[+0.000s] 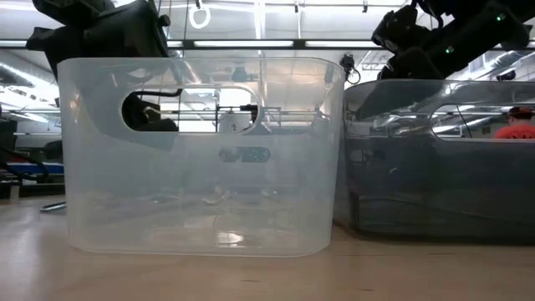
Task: Sort silverware by color (type)
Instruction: Put the blue spoon into the black bin
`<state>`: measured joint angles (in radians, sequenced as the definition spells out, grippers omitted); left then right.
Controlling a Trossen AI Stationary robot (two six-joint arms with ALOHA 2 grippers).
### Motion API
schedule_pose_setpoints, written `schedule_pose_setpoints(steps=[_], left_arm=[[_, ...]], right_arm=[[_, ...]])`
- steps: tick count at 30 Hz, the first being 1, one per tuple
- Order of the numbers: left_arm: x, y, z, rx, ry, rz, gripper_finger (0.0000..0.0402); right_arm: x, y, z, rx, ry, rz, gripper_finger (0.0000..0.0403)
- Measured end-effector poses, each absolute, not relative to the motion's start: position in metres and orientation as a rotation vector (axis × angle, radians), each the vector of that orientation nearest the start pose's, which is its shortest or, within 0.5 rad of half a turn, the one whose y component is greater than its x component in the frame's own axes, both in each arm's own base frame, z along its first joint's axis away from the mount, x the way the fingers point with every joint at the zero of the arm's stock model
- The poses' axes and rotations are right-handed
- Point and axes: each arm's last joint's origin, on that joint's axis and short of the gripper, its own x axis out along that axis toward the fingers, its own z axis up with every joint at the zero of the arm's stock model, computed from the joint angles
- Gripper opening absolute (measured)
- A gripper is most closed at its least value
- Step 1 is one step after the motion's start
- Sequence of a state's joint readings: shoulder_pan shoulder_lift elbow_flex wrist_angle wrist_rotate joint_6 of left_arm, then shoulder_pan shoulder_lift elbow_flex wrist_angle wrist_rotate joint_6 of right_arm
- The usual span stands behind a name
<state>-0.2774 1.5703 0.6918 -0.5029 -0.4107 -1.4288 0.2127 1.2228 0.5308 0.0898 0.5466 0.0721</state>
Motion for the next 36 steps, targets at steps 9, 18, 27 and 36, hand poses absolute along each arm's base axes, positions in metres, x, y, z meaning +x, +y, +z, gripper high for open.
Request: schedule_pose_setpoints(steps=[9,18,27,36], left_arm=[[0.235,-0.052,0.125,-0.768,0.928,0.957,0.0023],[0.231,-0.055,0.14,-0.8,0.897,0.897,0.0023],[0.229,-0.054,0.153,-0.794,0.861,0.858,0.0023],[0.226,-0.053,0.162,-0.778,0.807,0.85,0.0023]], right_arm=[[0.231,0.036,0.189,-0.133,0.555,-0.295,0.0091],[0.232,0.037,0.188,-0.117,0.559,-0.265,0.0091],[0.232,0.037,0.188,-0.115,0.56,-0.261,0.0091],[0.232,0.037,0.189,-0.112,0.553,-0.261,0.0091]])
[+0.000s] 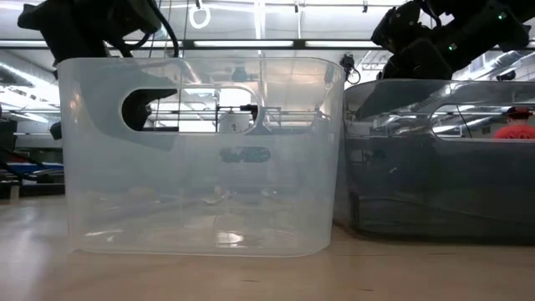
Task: Sort silverware by color (type)
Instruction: Put the blue spoon into the black bin
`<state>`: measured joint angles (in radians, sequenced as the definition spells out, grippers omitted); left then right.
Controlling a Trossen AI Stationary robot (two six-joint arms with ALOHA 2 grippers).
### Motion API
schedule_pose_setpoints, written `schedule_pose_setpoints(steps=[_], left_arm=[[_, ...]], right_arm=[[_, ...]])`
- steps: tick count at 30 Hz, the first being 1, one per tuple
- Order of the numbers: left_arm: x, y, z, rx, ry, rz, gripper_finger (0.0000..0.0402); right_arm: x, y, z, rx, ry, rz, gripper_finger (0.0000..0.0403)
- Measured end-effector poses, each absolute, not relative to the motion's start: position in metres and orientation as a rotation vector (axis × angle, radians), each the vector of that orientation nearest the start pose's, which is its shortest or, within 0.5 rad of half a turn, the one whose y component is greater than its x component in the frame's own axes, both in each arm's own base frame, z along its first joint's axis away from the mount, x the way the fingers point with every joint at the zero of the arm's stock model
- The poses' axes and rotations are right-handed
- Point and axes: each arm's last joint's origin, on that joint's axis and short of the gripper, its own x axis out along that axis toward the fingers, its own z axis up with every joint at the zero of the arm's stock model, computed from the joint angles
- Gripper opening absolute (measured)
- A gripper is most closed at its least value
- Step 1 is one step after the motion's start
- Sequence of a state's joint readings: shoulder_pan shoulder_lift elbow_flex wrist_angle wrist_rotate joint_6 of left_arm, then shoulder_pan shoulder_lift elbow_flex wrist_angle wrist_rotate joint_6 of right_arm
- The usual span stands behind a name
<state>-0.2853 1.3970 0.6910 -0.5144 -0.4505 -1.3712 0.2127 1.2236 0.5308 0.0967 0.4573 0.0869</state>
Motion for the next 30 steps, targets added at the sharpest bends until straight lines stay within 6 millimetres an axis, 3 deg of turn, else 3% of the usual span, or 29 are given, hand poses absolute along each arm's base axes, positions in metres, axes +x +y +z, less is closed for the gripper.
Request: schedule_pose_setpoints(steps=[15,26,30], left_arm=[[0.244,-0.062,0.184,-0.747,0.59,0.677,0.0028],[0.265,-0.067,0.229,-0.605,0.402,0.57,0.0028],[0.272,-0.069,0.235,-0.598,0.33,0.529,0.0029]], right_arm=[[0.232,0.038,0.189,-0.059,0.55,-0.232,0.0091],[0.233,0.04,0.189,-0.007,0.543,-0.193,0.0091],[0.233,0.04,0.189,-0.006,0.548,-0.193,0.0091]])
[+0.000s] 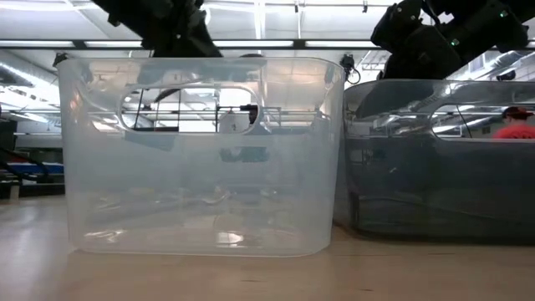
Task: Sort silverware by color (type)
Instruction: Put the blue spoon into the black bin
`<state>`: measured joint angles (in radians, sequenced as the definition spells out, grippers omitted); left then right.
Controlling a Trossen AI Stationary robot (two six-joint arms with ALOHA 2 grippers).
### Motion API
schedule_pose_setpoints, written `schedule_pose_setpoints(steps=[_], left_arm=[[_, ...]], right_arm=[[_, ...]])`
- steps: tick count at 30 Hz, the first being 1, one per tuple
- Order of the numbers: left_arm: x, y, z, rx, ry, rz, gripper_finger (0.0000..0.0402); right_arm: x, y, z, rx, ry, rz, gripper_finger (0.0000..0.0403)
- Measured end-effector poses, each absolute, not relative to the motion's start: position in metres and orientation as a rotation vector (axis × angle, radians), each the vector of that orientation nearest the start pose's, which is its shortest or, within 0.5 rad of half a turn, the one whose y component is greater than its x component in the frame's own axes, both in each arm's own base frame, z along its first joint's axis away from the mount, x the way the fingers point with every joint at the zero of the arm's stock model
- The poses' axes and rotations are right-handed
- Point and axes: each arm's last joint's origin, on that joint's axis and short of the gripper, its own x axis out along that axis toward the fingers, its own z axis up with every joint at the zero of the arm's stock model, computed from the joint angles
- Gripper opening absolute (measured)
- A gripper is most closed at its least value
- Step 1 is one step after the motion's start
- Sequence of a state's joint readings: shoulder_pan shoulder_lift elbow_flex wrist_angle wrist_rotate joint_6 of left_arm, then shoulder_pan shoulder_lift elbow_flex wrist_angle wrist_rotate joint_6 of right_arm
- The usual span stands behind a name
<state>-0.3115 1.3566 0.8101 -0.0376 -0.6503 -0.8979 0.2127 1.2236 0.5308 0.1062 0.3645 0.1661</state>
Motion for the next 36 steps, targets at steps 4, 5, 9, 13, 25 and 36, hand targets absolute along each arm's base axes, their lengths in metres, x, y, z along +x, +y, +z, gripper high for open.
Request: schedule_pose_setpoints(steps=[4,5,9,13,25,36], left_arm=[[0.275,-0.07,0.236,-0.603,0.287,0.54,0.003],[0.276,-0.071,0.235,-0.597,0.289,0.544,0.003],[0.283,-0.073,0.231,-0.571,0.255,0.537,0.003],[0.291,-0.073,0.233,-0.52,0.196,0.527,0.0031],[0.301,-0.067,0.255,-0.306,0.032,0.488,0.0031],[0.316,-0.058,0.26,-0.201,-0.098,0.434,0.0031]], right_arm=[[0.233,0.04,0.189,-0.006,0.549,-0.193,0.0091],[0.233,0.04,0.189,-0.005,0.549,-0.192,0.0091],[0.234,0.041,0.191,0.009,0.529,-0.167,0.0091],[0.237,0.042,0.197,0.034,0.461,-0.157,0.0091],[0.245,0.045,0.213,0.086,0.29,-0.077,0.0094],[0.254,0.039,0.236,0.084,0.18,-0.046,0.0154]])
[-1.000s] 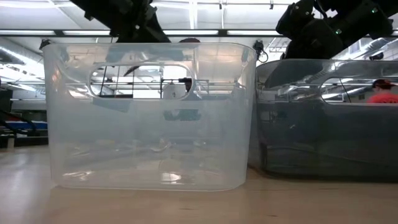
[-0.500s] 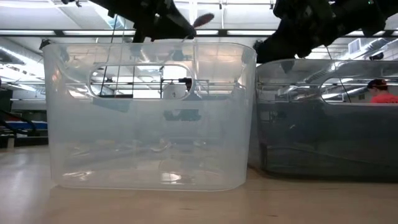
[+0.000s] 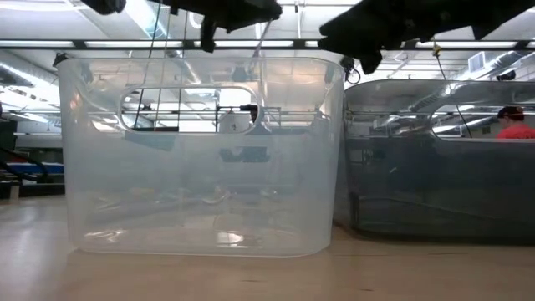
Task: Sort silverware by color (type)
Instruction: Put the blue spoon into the black bin
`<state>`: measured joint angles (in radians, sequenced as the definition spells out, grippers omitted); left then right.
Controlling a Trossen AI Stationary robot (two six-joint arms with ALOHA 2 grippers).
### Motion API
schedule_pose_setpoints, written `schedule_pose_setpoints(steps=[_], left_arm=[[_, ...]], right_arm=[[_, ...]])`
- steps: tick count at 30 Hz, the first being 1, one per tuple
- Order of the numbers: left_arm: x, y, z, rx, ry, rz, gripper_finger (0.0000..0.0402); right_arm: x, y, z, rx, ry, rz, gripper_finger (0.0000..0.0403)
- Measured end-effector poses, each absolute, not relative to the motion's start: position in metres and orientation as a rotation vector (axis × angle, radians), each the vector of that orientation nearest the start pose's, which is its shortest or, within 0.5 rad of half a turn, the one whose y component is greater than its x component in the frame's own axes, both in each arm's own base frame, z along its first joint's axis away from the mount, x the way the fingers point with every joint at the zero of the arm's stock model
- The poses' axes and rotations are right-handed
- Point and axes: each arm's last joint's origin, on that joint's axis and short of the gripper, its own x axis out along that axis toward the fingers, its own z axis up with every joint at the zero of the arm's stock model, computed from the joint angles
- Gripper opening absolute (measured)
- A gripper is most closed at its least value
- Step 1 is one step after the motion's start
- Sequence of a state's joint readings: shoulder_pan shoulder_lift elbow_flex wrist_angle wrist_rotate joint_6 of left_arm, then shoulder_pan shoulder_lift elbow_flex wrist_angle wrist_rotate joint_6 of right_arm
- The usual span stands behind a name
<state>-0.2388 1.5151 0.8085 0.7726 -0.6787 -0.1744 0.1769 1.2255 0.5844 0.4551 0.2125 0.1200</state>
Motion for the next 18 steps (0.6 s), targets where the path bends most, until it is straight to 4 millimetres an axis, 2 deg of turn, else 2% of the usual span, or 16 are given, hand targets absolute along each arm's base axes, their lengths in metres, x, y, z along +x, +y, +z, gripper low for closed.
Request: schedule_pose_setpoints(steps=[8,11,18], left_arm=[[0.323,-0.049,0.265,-0.15,-0.196,0.307,0.0031],[0.324,-0.044,0.269,-0.153,-0.238,0.253,0.0031],[0.324,-0.042,0.274,-0.154,-0.285,0.181,0.0031]], right_arm=[[0.26,0.024,0.25,0.111,0.098,0.058,0.017],[0.261,0.022,0.254,0.096,0.052,0.104,0.0169],[0.264,0.024,0.261,0.05,-0.042,0.088,0.0166]])
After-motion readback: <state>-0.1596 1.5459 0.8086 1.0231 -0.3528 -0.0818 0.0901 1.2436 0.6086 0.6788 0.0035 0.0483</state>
